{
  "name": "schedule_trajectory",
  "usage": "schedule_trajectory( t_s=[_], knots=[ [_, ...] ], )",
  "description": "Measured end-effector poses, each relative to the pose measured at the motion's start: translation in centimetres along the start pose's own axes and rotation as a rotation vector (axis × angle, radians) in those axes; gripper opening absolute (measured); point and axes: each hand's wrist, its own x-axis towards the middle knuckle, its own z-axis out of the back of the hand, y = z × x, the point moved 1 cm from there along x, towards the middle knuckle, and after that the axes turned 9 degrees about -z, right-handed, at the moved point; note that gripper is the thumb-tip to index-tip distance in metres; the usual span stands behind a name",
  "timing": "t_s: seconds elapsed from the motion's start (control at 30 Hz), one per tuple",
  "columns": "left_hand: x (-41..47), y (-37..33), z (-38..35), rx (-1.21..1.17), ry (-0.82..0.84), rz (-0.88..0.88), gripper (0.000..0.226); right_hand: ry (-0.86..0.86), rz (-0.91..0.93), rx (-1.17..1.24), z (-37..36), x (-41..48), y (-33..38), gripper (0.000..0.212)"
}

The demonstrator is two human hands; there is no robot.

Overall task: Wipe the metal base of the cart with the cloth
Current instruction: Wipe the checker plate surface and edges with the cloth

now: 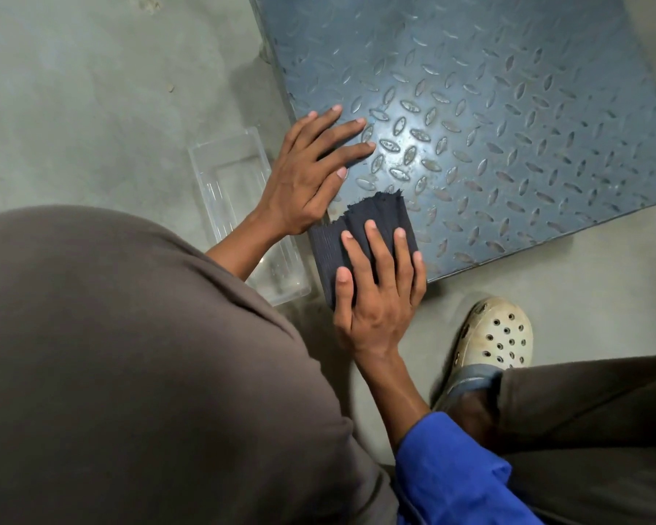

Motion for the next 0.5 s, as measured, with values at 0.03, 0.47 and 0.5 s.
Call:
schedule_trajectory(
  t_s=[0.03, 0.47, 0.5],
  knots=[
    [0.0, 0.0, 0.0, 0.000, -0.003, 0.002, 0.047, -0.020, -0.004, -0.004, -0.1, 0.0, 0.1, 0.044],
    [0.0, 0.0, 0.0, -0.004, 0.000, 0.010, 0.046, 0.054, 0.004, 0.058, 0.5, -2.2, -1.1, 0.044],
    [-0.1, -0.1, 0.0, -0.009, -0.004, 0.014, 0.046, 0.046, 0.009, 0.034, 0.5, -2.0, -0.8, 0.046]
  ],
)
